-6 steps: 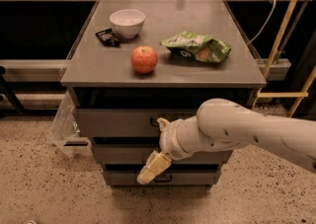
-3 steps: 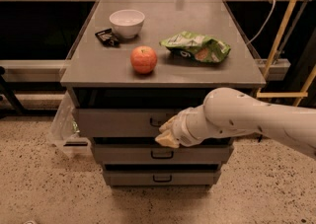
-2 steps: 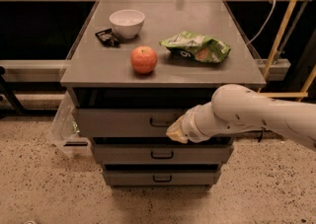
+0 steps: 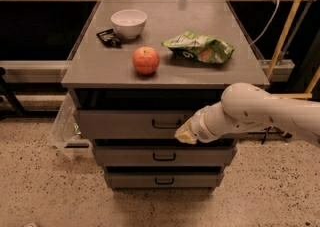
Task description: Close top drawer
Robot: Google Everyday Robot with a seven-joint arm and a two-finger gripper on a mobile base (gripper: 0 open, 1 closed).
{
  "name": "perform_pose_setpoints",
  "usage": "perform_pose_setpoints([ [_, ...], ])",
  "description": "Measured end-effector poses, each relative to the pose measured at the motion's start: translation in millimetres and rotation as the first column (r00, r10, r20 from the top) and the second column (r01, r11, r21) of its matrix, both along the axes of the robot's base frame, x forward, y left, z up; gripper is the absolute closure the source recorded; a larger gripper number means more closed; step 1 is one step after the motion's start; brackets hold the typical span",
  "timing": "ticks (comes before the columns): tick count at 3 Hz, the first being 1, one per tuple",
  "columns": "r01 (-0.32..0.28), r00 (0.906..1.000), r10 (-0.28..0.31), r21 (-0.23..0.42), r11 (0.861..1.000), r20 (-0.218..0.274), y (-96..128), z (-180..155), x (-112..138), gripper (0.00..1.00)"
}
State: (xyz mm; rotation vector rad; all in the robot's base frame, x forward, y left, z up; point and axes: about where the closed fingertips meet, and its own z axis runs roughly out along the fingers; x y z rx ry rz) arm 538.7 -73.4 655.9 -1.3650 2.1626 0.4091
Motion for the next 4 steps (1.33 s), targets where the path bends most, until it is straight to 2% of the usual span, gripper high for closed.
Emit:
perform_pose_setpoints([
  [1, 0.006, 1.0000, -0.006, 0.009, 1.000, 0.004, -3.4, 2.7, -4.2, 0.39],
  [2, 0.017, 0.9996, -0.017, -0.010, 1.000, 0.022, -5.4, 7.5, -7.1, 0.16],
  [3, 0.040, 0.9988, -0.039, -0.039, 0.998, 0.030, -11.6, 5.8, -3.7, 0.00],
  [4, 0.043, 0.9987, -0.041, -0.041, 0.998, 0.030, -12.7, 5.1, -6.4, 0.00],
])
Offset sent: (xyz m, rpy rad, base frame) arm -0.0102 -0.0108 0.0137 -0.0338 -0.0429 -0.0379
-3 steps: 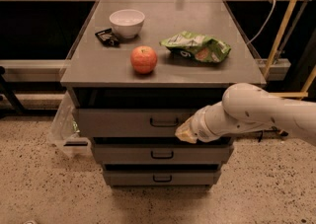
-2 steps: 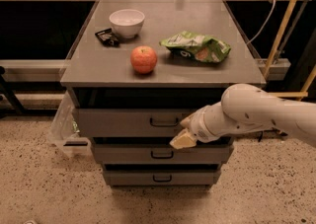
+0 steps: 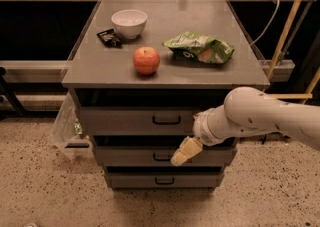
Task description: Close top drawer
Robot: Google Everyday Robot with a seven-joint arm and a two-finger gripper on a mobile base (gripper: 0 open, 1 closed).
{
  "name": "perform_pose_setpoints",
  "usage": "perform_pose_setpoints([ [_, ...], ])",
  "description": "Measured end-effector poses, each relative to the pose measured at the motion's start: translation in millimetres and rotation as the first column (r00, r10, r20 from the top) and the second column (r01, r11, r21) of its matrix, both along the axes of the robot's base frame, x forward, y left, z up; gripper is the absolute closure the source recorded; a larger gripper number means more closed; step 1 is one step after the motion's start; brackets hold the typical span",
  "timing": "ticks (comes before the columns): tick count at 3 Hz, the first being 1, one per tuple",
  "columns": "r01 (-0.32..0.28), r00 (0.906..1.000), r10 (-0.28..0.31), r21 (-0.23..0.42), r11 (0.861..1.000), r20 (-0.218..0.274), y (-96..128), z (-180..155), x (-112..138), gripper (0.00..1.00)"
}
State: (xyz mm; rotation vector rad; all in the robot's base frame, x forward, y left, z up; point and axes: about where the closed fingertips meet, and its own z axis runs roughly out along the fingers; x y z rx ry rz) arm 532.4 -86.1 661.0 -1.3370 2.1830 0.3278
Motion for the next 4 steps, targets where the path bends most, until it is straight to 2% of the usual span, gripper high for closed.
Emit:
perform_pose_setpoints([
  [1, -0.003, 0.9998, 0.003, 0.015, 1.000, -0.019, -8.6, 3.5, -5.9, 0.00],
  [2, -0.054, 0.9975, 0.056, 0.056, 0.997, -0.042, -18.0, 22.4, -20.8, 0.00],
  [3, -0.122, 0.9889, 0.129, 0.091, 0.988, -0.073, -37.3, 44.2, -39.6, 0.00],
  [4, -0.155, 0.9823, 0.165, 0.102, 0.983, -0.090, -66.0, 69.8, -58.5, 0.00],
])
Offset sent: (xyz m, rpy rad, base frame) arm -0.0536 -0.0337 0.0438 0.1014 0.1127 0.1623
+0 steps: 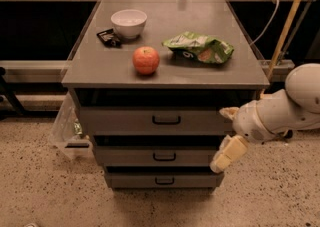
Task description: Close top drawer
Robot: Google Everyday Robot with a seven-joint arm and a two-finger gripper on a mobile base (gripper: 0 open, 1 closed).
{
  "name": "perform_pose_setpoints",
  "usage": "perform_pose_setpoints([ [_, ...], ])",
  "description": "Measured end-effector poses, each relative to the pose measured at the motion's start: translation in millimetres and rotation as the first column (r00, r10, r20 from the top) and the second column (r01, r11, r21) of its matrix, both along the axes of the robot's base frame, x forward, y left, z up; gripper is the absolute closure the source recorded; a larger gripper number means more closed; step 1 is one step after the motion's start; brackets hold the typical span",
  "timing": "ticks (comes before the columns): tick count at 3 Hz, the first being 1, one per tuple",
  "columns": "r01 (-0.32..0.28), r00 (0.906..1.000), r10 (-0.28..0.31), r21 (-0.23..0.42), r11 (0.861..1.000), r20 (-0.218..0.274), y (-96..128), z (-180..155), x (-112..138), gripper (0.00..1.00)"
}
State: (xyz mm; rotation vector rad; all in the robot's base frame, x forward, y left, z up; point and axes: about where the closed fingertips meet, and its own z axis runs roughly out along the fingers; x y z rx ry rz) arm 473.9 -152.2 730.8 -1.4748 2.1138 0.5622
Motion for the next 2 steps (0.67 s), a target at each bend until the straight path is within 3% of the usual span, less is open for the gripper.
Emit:
perform_pose_setpoints([
  [2, 0.020, 0.9990, -0.018, -0.040, 0.999, 0.041, -54.9, 63.8, -26.6, 0.00],
])
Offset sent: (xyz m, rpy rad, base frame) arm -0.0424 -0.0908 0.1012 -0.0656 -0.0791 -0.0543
